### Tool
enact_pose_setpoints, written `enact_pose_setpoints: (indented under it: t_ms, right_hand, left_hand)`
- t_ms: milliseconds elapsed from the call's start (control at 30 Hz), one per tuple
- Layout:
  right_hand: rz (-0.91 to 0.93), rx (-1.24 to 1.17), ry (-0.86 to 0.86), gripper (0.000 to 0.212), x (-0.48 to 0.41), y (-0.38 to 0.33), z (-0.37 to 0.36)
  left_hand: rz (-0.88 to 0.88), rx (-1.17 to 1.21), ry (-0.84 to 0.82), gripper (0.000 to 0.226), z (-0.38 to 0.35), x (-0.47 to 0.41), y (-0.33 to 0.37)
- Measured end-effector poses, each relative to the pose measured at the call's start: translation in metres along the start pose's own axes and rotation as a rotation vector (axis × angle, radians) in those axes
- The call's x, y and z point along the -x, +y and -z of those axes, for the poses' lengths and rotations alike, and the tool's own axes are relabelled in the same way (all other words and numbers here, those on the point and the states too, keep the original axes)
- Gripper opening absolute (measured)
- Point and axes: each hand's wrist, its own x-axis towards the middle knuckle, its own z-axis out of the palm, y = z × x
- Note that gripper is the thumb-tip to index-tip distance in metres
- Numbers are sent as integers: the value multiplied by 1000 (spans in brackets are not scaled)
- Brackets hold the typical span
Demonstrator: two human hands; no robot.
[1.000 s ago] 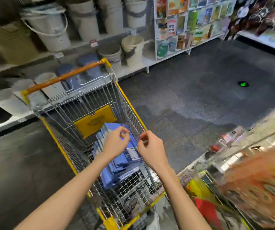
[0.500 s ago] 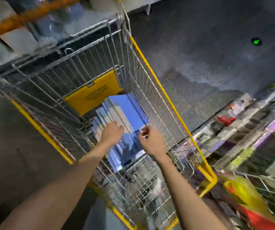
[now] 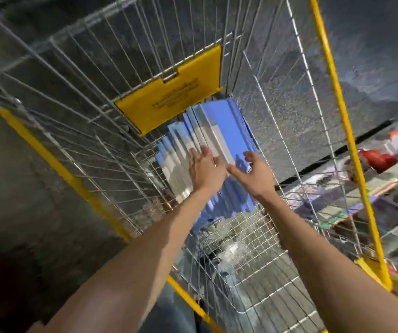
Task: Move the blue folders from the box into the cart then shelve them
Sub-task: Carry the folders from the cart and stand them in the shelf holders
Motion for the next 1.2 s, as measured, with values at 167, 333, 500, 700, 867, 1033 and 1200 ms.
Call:
enact_pose_setpoints:
  t_ms: [167, 333, 500, 700, 867, 1033, 1200]
  right_hand:
    - [4, 50, -27, 79, -21, 7, -10]
    - [-4, 41, -80, 84, -24, 16, -5]
    - [62, 60, -97, 67, -27, 16, 2]
    - [89, 117, -12, 63, -33, 18, 15]
    - [16, 141, -114, 103, -28, 16, 6]
    - [20, 298, -117, 87, -30, 11, -11]
    - [35, 114, -147, 104, -31, 30, 5]
  left_hand:
    - [-52, 39, 11, 57, -6, 1, -4]
    - [-118, 52, 49, 48, 0, -2, -11]
    - [-139, 52, 48, 48, 5, -2, -13]
    - [-142, 53, 81, 47, 6, -3, -10]
    - [-108, 106, 105, 40, 4, -6, -8]
    - [-101, 128, 92, 39, 10, -9, -10]
    - [-108, 138, 93, 38, 13, -10, -12]
